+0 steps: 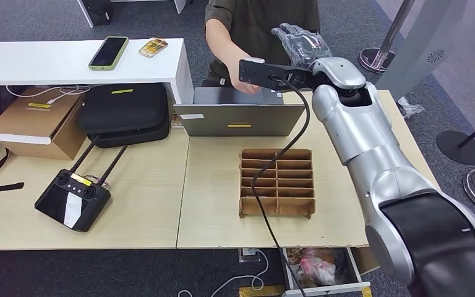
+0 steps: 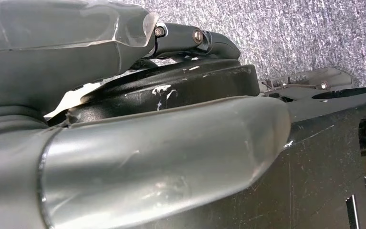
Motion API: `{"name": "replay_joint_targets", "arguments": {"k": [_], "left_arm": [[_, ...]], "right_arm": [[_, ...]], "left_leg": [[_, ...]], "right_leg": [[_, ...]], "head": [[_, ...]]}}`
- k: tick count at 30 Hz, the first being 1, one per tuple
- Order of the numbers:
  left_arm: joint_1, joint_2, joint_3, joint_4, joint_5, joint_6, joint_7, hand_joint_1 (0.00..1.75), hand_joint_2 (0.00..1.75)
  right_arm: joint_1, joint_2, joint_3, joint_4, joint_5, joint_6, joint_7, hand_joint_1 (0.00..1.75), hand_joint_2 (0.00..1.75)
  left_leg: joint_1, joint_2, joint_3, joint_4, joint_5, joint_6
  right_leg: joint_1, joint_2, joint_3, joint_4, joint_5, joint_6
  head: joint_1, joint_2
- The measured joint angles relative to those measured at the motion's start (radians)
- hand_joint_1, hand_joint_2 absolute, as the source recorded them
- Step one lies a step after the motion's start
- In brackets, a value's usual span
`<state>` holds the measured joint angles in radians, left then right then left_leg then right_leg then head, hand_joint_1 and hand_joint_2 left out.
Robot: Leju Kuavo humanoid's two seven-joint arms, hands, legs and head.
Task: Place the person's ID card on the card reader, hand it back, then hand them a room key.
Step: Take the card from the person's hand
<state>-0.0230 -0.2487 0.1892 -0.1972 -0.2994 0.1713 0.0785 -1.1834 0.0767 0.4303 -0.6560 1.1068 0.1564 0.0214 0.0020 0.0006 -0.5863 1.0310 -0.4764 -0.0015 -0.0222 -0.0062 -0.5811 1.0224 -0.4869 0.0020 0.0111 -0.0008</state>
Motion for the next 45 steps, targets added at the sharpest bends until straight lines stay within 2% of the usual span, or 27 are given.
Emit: {"name": "replay_joint_targets", "arguments": {"k": [30, 31, 32, 34, 35, 36, 45], "left_arm": [[0.000, 0.000, 0.000, 0.000, -0.008, 0.003, -0.001, 0.00, 0.00], [0.000, 0.000, 0.000, 0.000, -0.008, 0.003, -0.001, 0.00, 0.00], [0.000, 0.000, 0.000, 0.000, -0.009, 0.003, -0.001, 0.00, 0.00], [0.000, 0.000, 0.000, 0.000, -0.009, 0.003, -0.001, 0.00, 0.00], [0.000, 0.000, 0.000, 0.000, -0.009, 0.003, -0.001, 0.00, 0.00], [0.000, 0.000, 0.000, 0.000, -0.010, 0.003, -0.001, 0.00, 0.00], [0.000, 0.000, 0.000, 0.000, -0.010, 0.003, -0.001, 0.00, 0.00]], "right_arm": [[-0.007, -0.014, 0.022, 0.029, -0.020, -0.024, -0.020, 0.02, 1.75], [-0.005, -0.015, 0.022, 0.026, -0.020, -0.027, -0.020, 0.14, 1.75], [-0.003, -0.015, 0.022, 0.023, -0.020, -0.029, -0.020, 0.52, 1.75], [0.001, -0.017, 0.023, 0.015, -0.020, -0.031, -0.020, 1.37, 1.75], [0.003, -0.018, 0.023, 0.011, -0.019, -0.032, -0.020, 1.68, 1.75], [0.005, -0.019, 0.024, 0.007, -0.018, -0.033, -0.020, 1.75, 1.75], [0.012, -0.027, 0.032, -0.007, -0.014, -0.040, -0.020, 1.75, 1.75]], "left_leg": [[0.000, 0.000, 0.000, 0.000, 0.000, 0.000], [0.000, 0.000, 0.000, 0.000, 0.000, 0.000], [0.000, 0.000, 0.000, 0.000, 0.000, 0.000], [0.000, 0.000, 0.000, 0.000, 0.000, 0.000], [0.000, 0.000, 0.000, 0.000, 0.000, 0.000], [0.000, 0.000, 0.000, 0.000, 0.000, 0.000], [0.000, 0.000, 0.000, 0.000, 0.000, 0.000]], "right_leg": [[0.000, 0.000, 0.000, 0.000, 0.000, 0.000], [0.000, 0.000, 0.000, 0.000, 0.000, 0.000], [0.000, 0.000, 0.000, 0.000, 0.000, 0.000], [0.000, 0.000, 0.000, 0.000, 0.000, 0.000], [0.000, 0.000, 0.000, 0.000, 0.000, 0.000], [0.000, 0.000, 0.000, 0.000, 0.000, 0.000], [0.000, 0.000, 0.000, 0.000, 0.000, 0.000]], "head": [[0.000, 0.000], [0.000, 0.000], [0.000, 0.000], [0.000, 0.000], [0.000, 0.000], [0.000, 0.000], [0.000, 0.000]]}}
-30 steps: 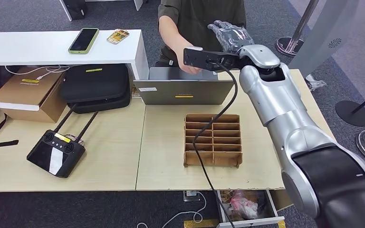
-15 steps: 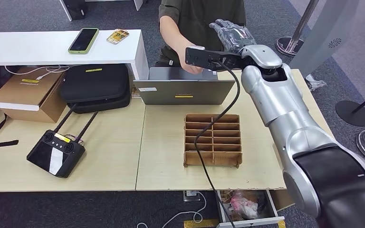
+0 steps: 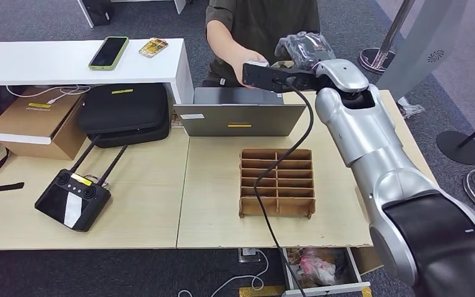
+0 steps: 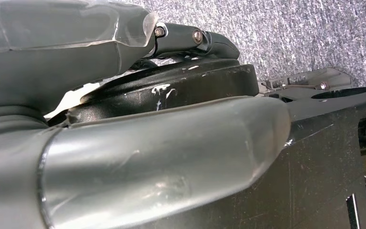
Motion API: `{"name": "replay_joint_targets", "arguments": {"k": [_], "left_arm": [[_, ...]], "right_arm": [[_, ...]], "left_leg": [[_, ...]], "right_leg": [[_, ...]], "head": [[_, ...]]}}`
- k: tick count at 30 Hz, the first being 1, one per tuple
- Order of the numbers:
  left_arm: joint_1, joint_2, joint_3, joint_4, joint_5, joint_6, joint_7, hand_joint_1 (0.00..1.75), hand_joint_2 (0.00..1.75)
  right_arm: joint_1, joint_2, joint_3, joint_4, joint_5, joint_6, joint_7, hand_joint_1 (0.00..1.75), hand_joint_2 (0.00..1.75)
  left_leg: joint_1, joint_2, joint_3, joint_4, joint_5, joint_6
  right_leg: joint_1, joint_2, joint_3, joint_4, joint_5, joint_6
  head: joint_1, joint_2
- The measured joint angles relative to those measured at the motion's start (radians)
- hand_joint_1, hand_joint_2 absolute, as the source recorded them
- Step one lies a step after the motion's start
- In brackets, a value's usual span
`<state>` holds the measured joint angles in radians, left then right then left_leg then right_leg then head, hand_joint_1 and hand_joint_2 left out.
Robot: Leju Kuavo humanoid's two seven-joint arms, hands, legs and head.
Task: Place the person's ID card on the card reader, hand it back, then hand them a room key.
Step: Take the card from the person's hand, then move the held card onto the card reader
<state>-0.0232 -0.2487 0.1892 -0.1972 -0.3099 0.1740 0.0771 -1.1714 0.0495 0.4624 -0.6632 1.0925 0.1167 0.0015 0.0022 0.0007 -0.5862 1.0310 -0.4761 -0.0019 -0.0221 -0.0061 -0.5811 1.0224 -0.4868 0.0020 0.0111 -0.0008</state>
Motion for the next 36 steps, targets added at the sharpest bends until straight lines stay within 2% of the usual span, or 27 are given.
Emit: {"name": "replay_joint_targets", "arguments": {"k": [19, 36], "left_arm": [[0.001, 0.000, 0.000, 0.000, -0.001, -0.008, -0.010, 0.00, 0.00], [0.001, 0.000, 0.000, 0.000, 0.005, -0.007, -0.012, 0.00, 0.00]], "right_arm": [[0.022, -0.017, 0.001, -0.037, -0.003, -0.016, 0.008, 1.75, 1.75], [0.044, -0.029, -0.019, -0.082, -0.018, -0.049, 0.052, 1.75, 1.75]], "left_leg": [[0.000, 0.000, 0.000, 0.000, 0.000, 0.000], [0.000, 0.000, 0.000, 0.000, 0.000, 0.000]], "right_leg": [[0.000, 0.000, 0.000, 0.000, 0.000, 0.000], [0.000, 0.000, 0.000, 0.000, 0.000, 0.000]], "head": [[0.000, 0.000], [0.000, 0.000]]}}
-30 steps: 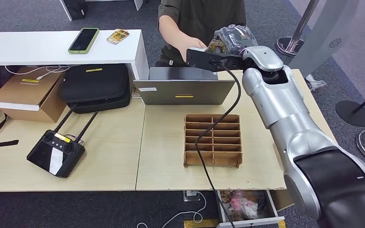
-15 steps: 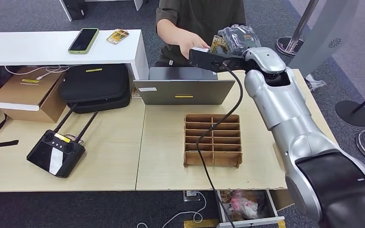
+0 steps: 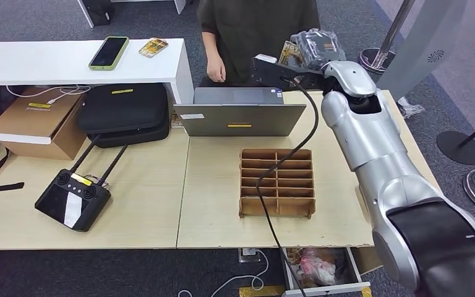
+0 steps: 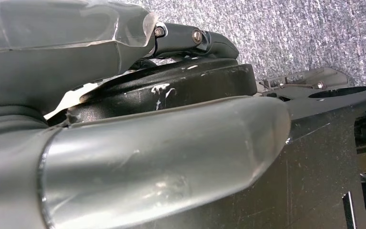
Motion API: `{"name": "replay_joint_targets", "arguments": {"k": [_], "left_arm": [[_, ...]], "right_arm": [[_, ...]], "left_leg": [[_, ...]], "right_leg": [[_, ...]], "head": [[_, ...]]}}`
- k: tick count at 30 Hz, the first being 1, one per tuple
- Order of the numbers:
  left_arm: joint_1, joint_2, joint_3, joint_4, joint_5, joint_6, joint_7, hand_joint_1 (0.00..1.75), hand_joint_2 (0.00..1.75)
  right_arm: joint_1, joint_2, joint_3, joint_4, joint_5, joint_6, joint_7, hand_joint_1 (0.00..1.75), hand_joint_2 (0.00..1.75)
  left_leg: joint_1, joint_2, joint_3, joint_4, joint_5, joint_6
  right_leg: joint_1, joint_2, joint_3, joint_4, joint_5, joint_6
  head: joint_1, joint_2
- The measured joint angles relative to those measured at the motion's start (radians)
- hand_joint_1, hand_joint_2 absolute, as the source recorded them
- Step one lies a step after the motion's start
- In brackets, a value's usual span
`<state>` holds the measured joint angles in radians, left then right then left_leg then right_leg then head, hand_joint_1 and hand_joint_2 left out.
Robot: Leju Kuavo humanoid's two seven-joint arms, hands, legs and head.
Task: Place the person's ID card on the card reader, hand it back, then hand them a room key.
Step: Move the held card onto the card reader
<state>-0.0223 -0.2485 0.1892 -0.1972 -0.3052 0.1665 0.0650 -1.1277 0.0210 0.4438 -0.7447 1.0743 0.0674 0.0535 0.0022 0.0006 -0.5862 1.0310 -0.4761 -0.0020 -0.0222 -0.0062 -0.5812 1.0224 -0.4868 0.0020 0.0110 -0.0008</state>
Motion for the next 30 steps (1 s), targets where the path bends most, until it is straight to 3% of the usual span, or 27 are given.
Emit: {"name": "replay_joint_targets", "arguments": {"k": [18, 30], "left_arm": [[0.000, 0.000, 0.000, 0.000, 0.001, 0.016, 0.002, 0.00, 0.00], [0.000, 0.000, 0.000, 0.000, 0.001, 0.035, 0.003, 0.00, 0.00]], "right_arm": [[0.026, -0.004, -0.161, -0.100, -0.152, -0.067, 0.015, 1.75, 1.75], [0.032, -0.062, -0.204, -0.129, -0.155, -0.068, 0.017, 1.73, 1.75]], "left_leg": [[0.000, 0.000, 0.000, 0.000, 0.000, 0.000], [0.000, 0.000, 0.000, 0.000, 0.000, 0.000]], "right_leg": [[0.000, 0.000, 0.000, 0.000, 0.000, 0.000], [0.000, 0.000, 0.000, 0.000, 0.000, 0.000]], "head": [[0.000, 0.000], [0.000, 0.000]]}}
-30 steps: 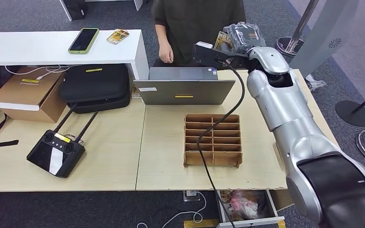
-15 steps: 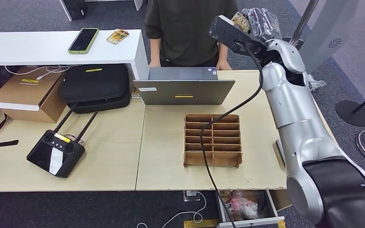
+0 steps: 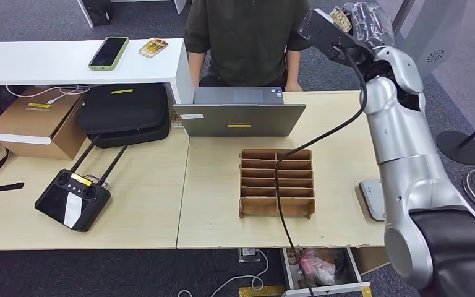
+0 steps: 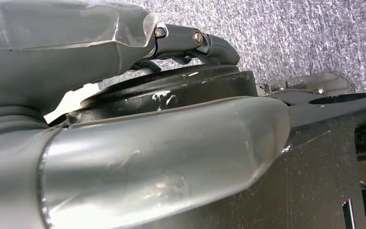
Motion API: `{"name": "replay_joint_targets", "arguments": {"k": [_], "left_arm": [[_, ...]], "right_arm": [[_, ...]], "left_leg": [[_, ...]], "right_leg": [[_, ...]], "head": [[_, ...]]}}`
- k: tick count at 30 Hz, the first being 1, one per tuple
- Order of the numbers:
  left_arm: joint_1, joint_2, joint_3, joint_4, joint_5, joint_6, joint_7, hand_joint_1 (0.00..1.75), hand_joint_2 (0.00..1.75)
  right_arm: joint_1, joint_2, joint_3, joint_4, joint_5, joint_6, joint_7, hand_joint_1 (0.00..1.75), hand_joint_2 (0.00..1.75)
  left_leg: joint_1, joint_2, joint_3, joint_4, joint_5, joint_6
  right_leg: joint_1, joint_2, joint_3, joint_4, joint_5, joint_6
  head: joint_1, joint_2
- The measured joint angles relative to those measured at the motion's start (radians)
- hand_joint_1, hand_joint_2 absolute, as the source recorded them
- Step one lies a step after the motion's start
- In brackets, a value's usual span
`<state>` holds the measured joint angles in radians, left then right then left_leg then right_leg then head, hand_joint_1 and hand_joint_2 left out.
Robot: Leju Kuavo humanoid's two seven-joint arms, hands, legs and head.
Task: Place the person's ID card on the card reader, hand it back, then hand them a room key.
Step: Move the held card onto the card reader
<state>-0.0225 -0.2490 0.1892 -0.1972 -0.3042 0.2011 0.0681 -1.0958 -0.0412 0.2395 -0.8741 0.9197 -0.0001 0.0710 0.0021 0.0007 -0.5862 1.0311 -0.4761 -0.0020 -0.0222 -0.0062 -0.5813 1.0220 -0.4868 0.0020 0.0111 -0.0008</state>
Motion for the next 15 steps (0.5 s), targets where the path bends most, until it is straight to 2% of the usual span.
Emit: {"name": "replay_joint_targets", "arguments": {"k": [15], "left_arm": [[0.002, 0.000, 0.001, 0.000, 0.037, 0.012, -0.013, 0.00, 0.00]], "right_arm": [[0.087, -0.075, -0.057, -0.038, -0.026, -0.027, -0.008, 1.75, 1.75]], "left_leg": [[0.000, 0.000, 0.000, 0.000, 0.000, 0.000]], "right_leg": [[0.000, 0.000, 0.000, 0.000, 0.000, 0.000]], "head": [[0.000, 0.000]]}}
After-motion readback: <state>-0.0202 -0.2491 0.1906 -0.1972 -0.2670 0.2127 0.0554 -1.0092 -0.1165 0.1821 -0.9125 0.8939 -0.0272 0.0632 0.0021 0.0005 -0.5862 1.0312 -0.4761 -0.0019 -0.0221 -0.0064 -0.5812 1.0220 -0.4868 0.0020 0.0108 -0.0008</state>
